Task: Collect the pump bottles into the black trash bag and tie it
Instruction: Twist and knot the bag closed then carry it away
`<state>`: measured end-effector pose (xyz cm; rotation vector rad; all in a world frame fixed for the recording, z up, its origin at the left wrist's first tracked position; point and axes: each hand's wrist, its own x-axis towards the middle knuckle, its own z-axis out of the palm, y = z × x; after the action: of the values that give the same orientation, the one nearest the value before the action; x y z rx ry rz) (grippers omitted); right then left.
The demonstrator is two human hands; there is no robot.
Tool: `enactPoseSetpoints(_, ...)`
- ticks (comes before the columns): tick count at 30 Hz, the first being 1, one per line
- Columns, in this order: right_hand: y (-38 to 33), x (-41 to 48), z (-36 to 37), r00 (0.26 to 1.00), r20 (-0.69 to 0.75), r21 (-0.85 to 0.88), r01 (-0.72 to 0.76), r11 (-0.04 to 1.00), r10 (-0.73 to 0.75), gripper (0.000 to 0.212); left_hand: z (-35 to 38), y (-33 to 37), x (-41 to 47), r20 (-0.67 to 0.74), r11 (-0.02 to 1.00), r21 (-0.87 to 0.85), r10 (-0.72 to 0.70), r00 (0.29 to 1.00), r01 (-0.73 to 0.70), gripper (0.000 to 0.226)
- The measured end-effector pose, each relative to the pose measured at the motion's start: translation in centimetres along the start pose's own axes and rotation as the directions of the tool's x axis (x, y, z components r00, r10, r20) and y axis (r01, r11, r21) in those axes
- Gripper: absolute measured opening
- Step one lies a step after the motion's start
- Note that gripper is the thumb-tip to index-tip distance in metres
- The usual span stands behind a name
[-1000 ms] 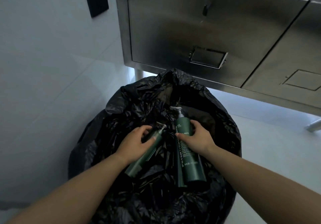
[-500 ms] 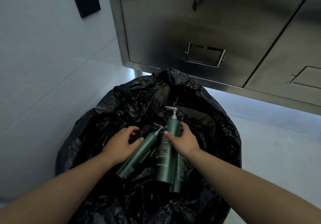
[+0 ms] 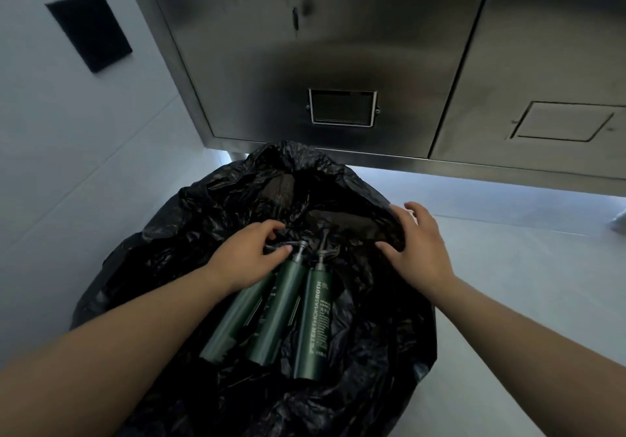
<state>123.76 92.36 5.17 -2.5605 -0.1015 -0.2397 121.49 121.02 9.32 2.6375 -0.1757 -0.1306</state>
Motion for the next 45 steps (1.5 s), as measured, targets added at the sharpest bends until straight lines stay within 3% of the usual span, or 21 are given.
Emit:
enactPoseSetpoints(5, 3.6, -0.3, -0.5, 0.979, 0.091, 0.016, -0.182, 0.983, 0.18, 0.075, 3.6, 1.4, -1.3, 0.002, 0.966, -0.246, -0.077, 0.997, 0.075, 0.045)
enactPoseSetpoints(9, 4.2, -1.2, 0.1, 0.956, 0.163, 0.106, -0.263, 0.959, 0.244, 0.075, 5.0, 0.5, -2.8, 0.08, 0.96, -0.257, -0.096, 0.992, 0.113, 0.045)
enactPoseSetpoints(12, 3.9, -1.7, 1.0, 0.95, 0.19, 0.1, -0.27, 0.957, 0.248, 0.063, 4.5, -0.4, -2.9, 0.077, 0.961, -0.241, -0.117, 0.99, 0.133, 0.046)
enactPoseSetpoints(16, 2.4, -1.2, 1.2, 0.957, 0.156, 0.181, -0.27, 0.946, 0.244, 0.032, 4.1, -0.9, -2.6, 0.049, 0.948, -0.281, -0.14, 0.989, 0.148, 0.046)
enactPoseSetpoints(23, -1.5, 2.0, -2.0, 0.984, -0.082, 0.372, -0.118, 0.921, 0.16, 0.014, 3.2, -1.2, -1.7, -0.001, 0.944, -0.301, -0.141, 0.99, 0.134, 0.041)
enactPoseSetpoints(26, -1.9, 2.0, -3.4, 0.981, -0.111, 0.381, -0.107, 0.918, 0.16, 0.01, 2.4, -1.6, -1.2, -0.025, 0.938, -0.314, -0.163, 0.986, 0.147, 0.043)
enactPoseSetpoints(32, -1.0, -1.1, -3.0, 0.983, 0.087, 0.282, -0.178, 0.943, 0.16, 0.009, 2.3, -2.4, -1.2, -0.005, 0.947, -0.276, -0.174, 0.985, 0.166, 0.046)
enactPoseSetpoints(37, -1.2, -1.2, -3.1, 0.985, 0.078, 0.305, -0.168, 0.937, 0.151, 0.01, 2.3, -2.3, 0.7, -0.049, 0.958, -0.239, -0.175, 0.983, 0.159, 0.048)
enactPoseSetpoints(45, -0.5, -1.0, -0.8, 0.987, 0.055, 0.383, -0.162, 0.91, 0.152, 0.018, 4.4, -2.7, 7.9, -0.097, 0.901, -0.326, -0.334, 0.937, 0.287, 0.05)
